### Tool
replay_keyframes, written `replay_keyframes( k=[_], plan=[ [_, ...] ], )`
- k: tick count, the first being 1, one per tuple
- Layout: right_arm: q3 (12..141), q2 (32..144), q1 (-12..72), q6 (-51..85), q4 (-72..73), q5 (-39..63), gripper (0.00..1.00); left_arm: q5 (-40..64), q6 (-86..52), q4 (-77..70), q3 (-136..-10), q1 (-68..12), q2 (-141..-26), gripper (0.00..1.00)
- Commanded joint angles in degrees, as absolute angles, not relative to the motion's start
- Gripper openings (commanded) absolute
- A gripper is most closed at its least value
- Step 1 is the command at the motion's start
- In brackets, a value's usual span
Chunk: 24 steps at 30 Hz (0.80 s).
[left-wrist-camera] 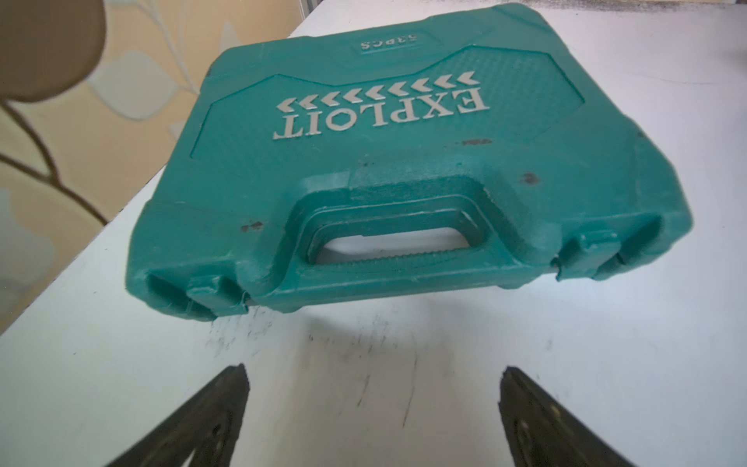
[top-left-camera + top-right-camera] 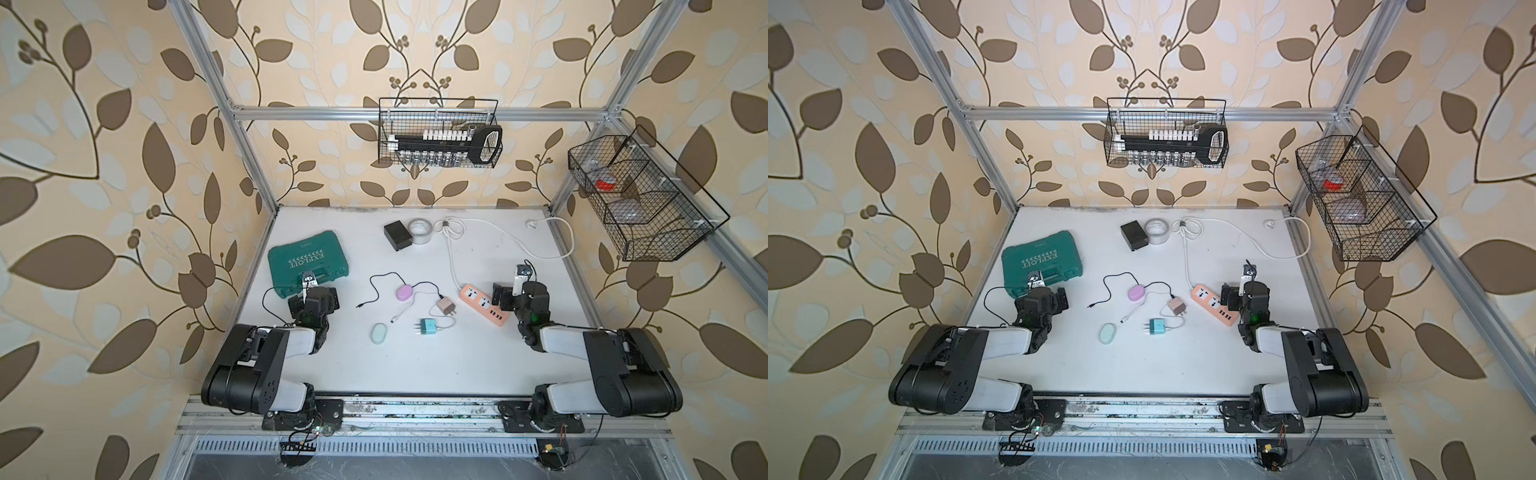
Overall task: Charge the bluetooth headset
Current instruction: Pick up the plug from the center of the board.
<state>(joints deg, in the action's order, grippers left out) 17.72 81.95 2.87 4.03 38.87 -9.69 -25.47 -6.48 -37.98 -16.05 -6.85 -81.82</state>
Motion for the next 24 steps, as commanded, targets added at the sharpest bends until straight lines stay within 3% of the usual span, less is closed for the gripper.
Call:
replay_keyframes(
  k=[1,18,24],
  plan=[
    [20.6,86.1,2.9,1.5,48.0,-11.9,1.00,-24.2,-1.1,-48.5,-19.4,-8.1,-85.8,0.99],
    [20.7,86.2,2.9,1.5,48.0,-11.8,1.00,-23.4,-1.4,-48.0,-19.6,-7.6,-85.7,0.99],
    [21.0,86.2,2.4,1.7,47.3,-10.9,1.00,-17.2,-3.2,-43.0,-22.0,-3.9,-85.6,0.99]
  ],
)
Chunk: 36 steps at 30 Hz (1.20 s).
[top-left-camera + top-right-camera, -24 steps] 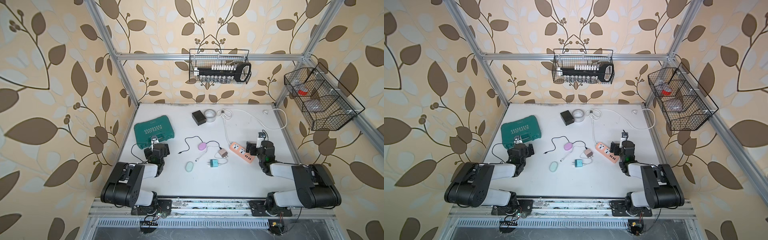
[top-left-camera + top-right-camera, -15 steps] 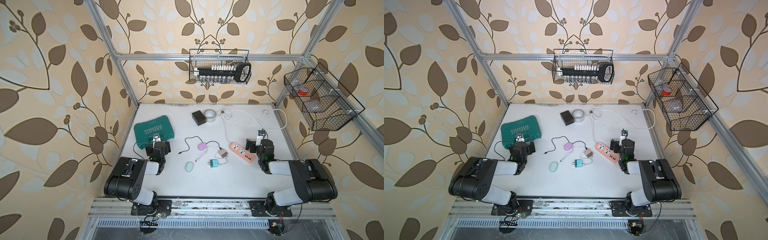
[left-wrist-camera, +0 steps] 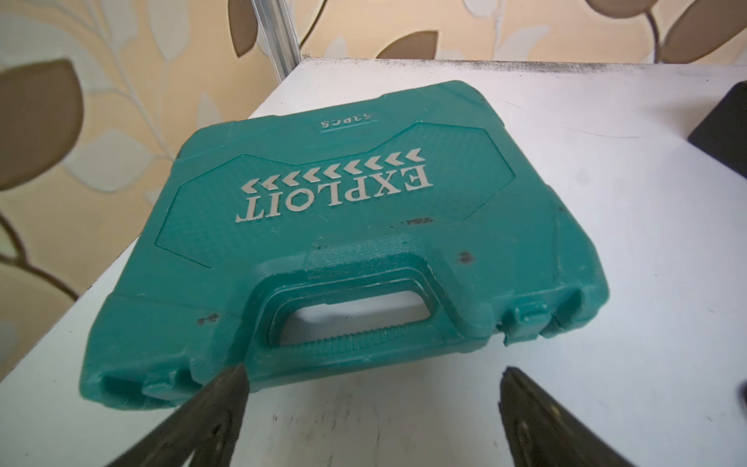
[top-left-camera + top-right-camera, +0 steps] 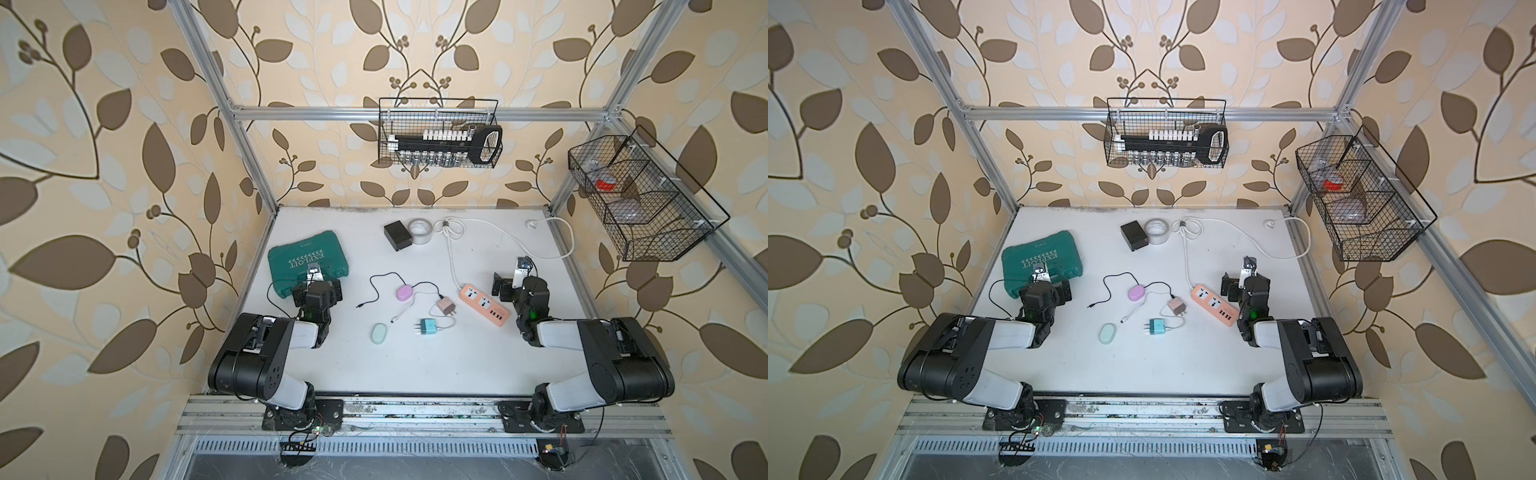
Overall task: Charge the bluetooth headset
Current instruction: Pick up the plug from the center of the board.
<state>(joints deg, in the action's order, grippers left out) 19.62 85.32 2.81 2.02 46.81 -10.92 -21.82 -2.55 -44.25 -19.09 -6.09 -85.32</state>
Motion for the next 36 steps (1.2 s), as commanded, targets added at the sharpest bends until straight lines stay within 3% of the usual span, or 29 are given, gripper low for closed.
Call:
replay_keyframes(
  k=[1,3,5,8,16,19,22,31,36],
  plan=[
    [20.8,86.0,2.4,1.7,47.6,-10.8,1.00,-16.7,-3.3,-43.2,-21.6,-3.7,-85.2,0.99],
    [21.5,84.9,2.3,1.5,46.8,-10.9,1.00,-17.4,-3.0,-43.6,-21.7,-3.8,-84.6,0.99],
    [26.8,80.9,2.4,1.5,33.0,-10.7,1.00,-16.7,-3.1,-34.2,-25.9,-3.8,-83.0,0.99],
    [30.7,77.7,2.5,1.7,25.0,-11.1,1.00,-19.3,-4.1,-21.6,-32.7,-3.8,-79.9,0.99],
    [39.8,67.9,2.0,13.4,8.0,-7.9,1.00,-18.2,-14.3,-2.5,-44.0,-3.6,-72.0,0.99],
    [44.8,63.7,0.0,25.3,-3.5,-8.1,1.00,-10.0,-21.7,2.3,-46.7,-2.7,-68.7,0.99],
    [47.3,61.3,-5.4,34.0,-9.4,2.8,1.00,-5.1,-28.7,6.8,-49.3,-2.5,-66.6,0.99],
    [49.1,56.1,-6.3,39.2,-13.1,22.3,0.99,11.9,-27.0,29.7,-60.4,-2.5,-64.5,0.99],
    [52.5,55.5,-2.1,34.2,-23.4,23.4,0.93,21.2,-25.2,35.1,-57.9,-2.6,-60.0,0.96]
  ],
)
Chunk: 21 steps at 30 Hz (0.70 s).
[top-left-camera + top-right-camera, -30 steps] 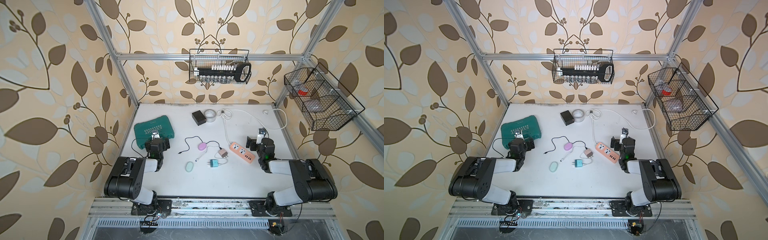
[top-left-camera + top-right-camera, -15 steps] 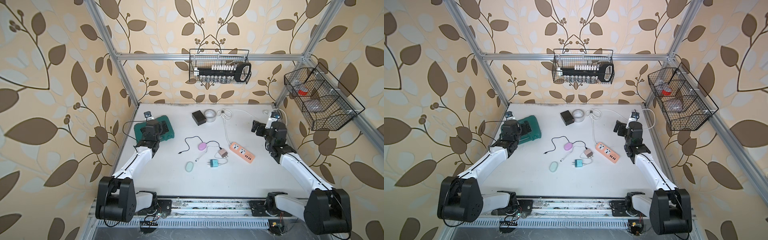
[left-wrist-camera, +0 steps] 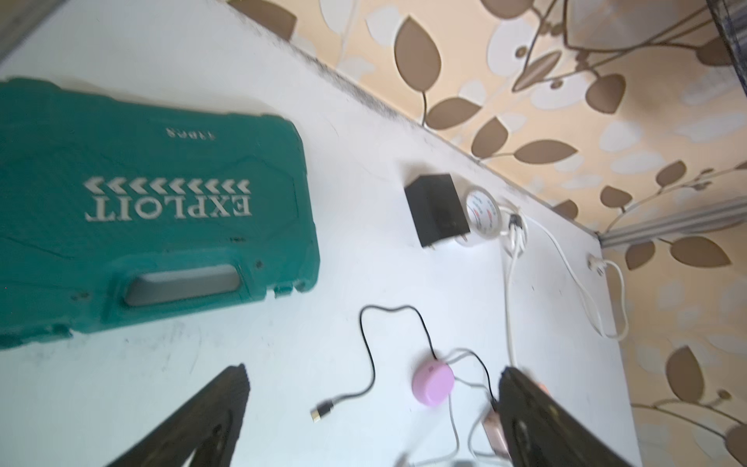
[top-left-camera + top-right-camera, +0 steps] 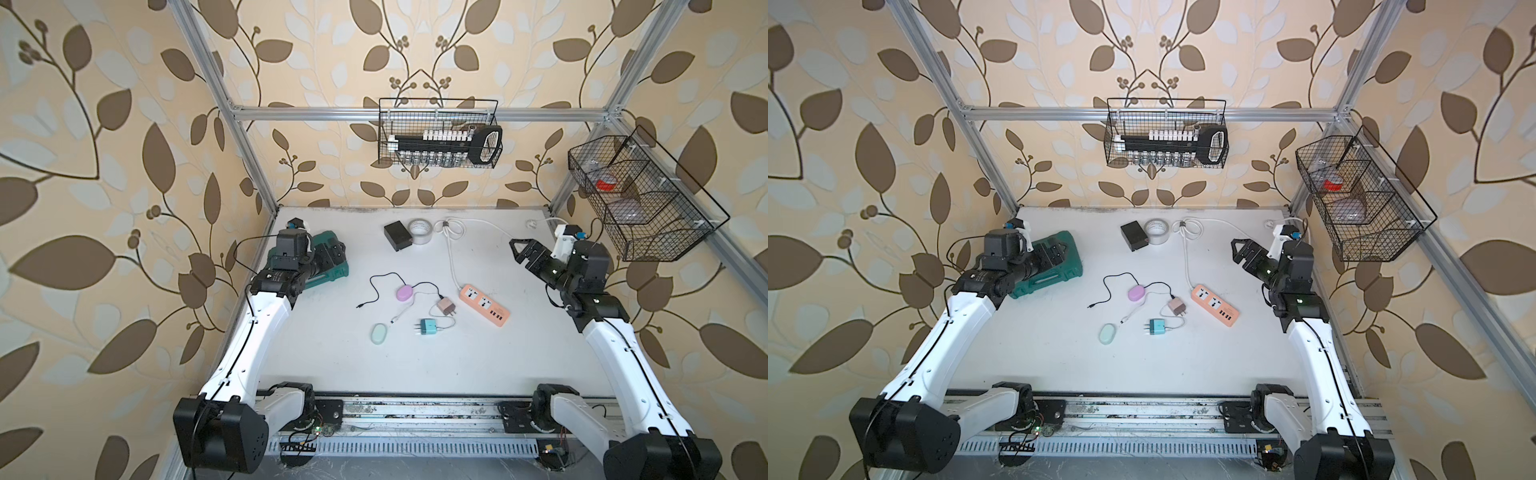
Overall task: Charge the bluetooth headset
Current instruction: Pick up the plug from the center of the board.
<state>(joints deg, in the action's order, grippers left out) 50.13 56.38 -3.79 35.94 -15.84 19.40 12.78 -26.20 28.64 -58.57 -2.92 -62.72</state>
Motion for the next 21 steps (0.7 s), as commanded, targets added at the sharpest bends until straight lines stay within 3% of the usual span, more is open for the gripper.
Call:
replay_keyframes(
  k=[1,9,16,21],
  plan=[
    [52.9,55.5,-1.2,33.5,-24.9,23.8,0.92,22.7,-24.7,36.3,-57.7,-2.5,-59.4,0.94],
    [55.3,56.7,2.1,30.5,-36.7,26.0,0.83,34.7,-23.0,41.7,-58.7,-3.1,-58.4,0.84],
    [53.7,55.9,4.0,29.2,-42.2,26.5,0.80,36.5,-23.5,41.3,-57.4,-9.1,-61.1,0.80],
    [51.7,56.0,9.9,31.0,-45.1,24.0,0.80,33.3,-24.6,39.8,-56.1,-15.1,-62.0,0.80]
  ],
)
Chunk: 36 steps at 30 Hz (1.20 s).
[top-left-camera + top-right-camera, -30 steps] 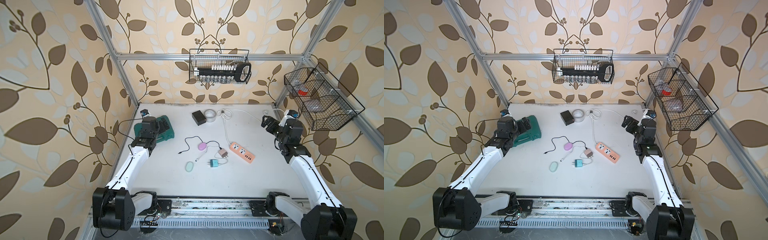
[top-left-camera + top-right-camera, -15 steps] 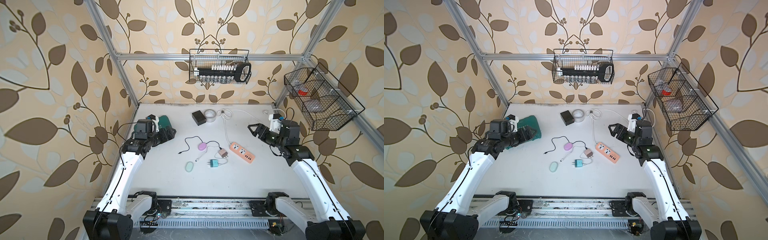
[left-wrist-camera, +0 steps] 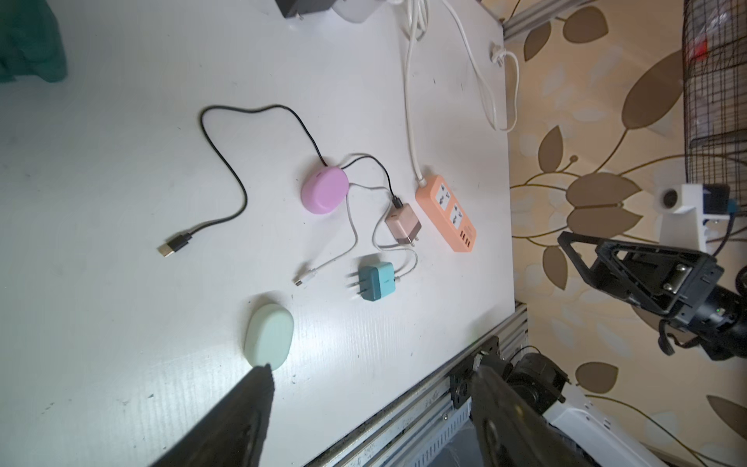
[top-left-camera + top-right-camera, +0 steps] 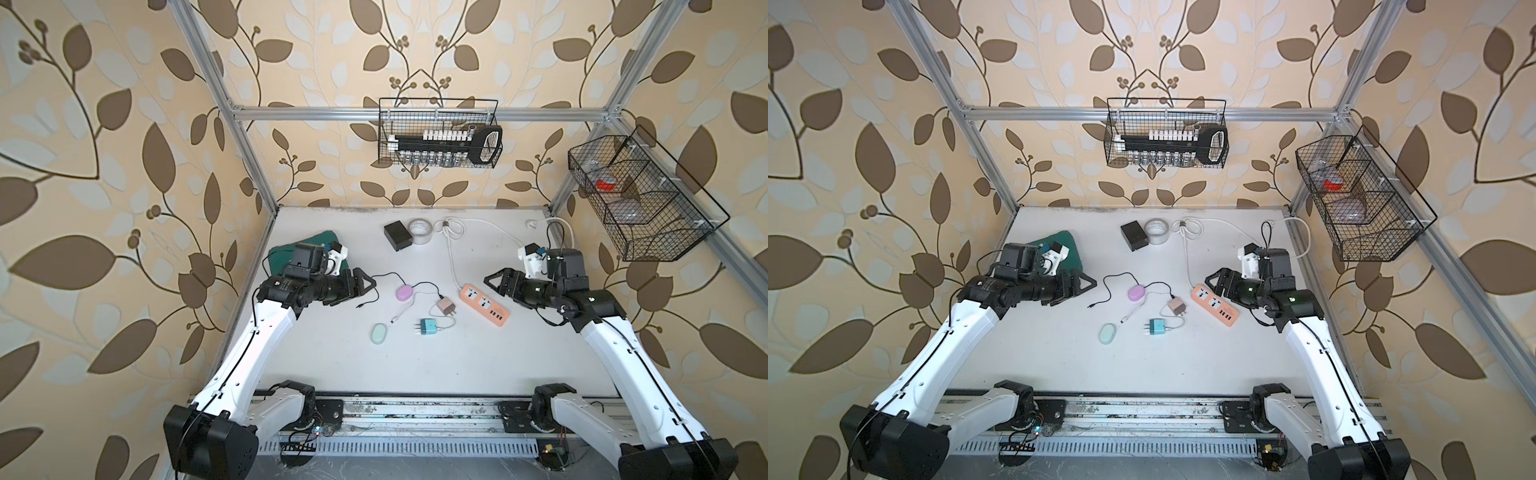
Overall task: Charge the bluetooth headset
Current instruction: Pick up the plug from the center of the board.
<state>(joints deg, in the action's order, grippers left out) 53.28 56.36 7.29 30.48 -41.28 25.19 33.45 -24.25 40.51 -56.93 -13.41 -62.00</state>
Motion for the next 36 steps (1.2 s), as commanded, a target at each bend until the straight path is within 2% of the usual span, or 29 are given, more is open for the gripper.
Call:
replay_keyframes(
  k=[1,9,14,22,30,36],
  plan=[
    [51.0,56.1,11.6,31.7,-45.0,23.0,0.79,33.4,-25.2,39.3,-55.8,-15.3,-62.0,0.80],
    [48.2,64.1,29.3,37.9,-38.9,16.4,0.79,32.6,-26.4,38.6,-53.5,-15.9,-61.1,0.80],
    [51.6,72.0,36.3,37.6,-37.9,12.2,0.79,31.8,-26.2,38.8,-51.9,-15.9,-59.9,0.81],
    [51.6,76.4,37.4,39.3,-36.6,11.6,0.78,34.2,-25.4,37.4,-49.6,-17.0,-59.9,0.78],
    [46.0,65.4,29.3,40.4,-38.9,11.6,0.80,24.9,-20.2,37.3,-55.9,-32.3,-71.1,0.84],
    [42.6,56.5,24.5,42.0,-41.3,10.9,0.81,24.6,-17.3,34.5,-62.0,-37.8,-83.7,0.86]
  ],
)
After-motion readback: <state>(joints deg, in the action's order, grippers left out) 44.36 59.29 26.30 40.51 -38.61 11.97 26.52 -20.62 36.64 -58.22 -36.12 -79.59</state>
